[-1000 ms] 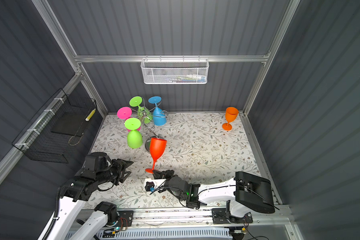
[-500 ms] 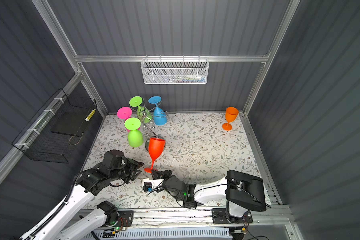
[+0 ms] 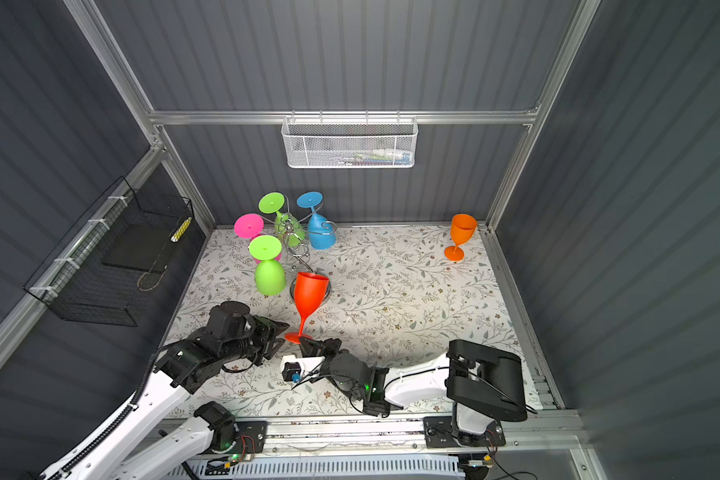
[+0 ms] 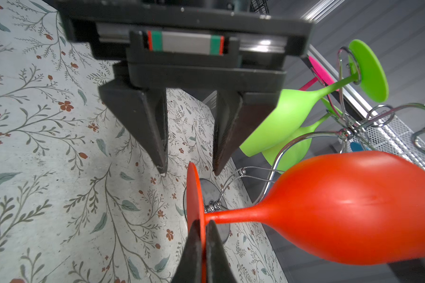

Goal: Take the wine glass off the wine glass rack

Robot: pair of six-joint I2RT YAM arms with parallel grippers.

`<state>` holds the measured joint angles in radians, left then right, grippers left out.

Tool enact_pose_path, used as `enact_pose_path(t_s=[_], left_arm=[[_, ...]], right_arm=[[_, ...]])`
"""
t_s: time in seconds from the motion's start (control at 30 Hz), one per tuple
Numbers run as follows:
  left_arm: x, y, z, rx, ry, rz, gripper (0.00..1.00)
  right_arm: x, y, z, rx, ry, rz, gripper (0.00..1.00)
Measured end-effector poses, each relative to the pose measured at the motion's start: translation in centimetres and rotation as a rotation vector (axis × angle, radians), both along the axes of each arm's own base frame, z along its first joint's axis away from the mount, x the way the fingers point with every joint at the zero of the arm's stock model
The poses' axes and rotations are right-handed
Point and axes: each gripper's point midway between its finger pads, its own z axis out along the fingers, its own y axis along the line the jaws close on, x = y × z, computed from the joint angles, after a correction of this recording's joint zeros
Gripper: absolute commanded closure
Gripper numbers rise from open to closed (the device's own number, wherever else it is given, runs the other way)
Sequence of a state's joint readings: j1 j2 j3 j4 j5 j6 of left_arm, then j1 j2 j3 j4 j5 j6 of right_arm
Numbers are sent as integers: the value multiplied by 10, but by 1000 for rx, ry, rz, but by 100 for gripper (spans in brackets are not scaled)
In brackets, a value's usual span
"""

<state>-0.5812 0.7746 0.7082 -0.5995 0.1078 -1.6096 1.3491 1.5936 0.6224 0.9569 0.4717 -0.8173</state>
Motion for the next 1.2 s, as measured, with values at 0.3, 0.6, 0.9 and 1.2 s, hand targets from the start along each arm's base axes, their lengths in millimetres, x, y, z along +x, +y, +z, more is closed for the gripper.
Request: enact_pose_path(t_s=[0.3,0.6,0.9,1.2], left_arm=[[0,-9,-8,7,12,-5,65],[6,-10,-5,-1,-5,16,83],[8,-9,-5,-3,-10,35,96],[9,-8,-2,-13,-15,49,100]], right_arm=[[1,3,5,11,-5,0,100],[1,3,4,9,-4,0,100],[1,4,3,-3,-1,1,100],[1,4,4,6,9,-6,89]])
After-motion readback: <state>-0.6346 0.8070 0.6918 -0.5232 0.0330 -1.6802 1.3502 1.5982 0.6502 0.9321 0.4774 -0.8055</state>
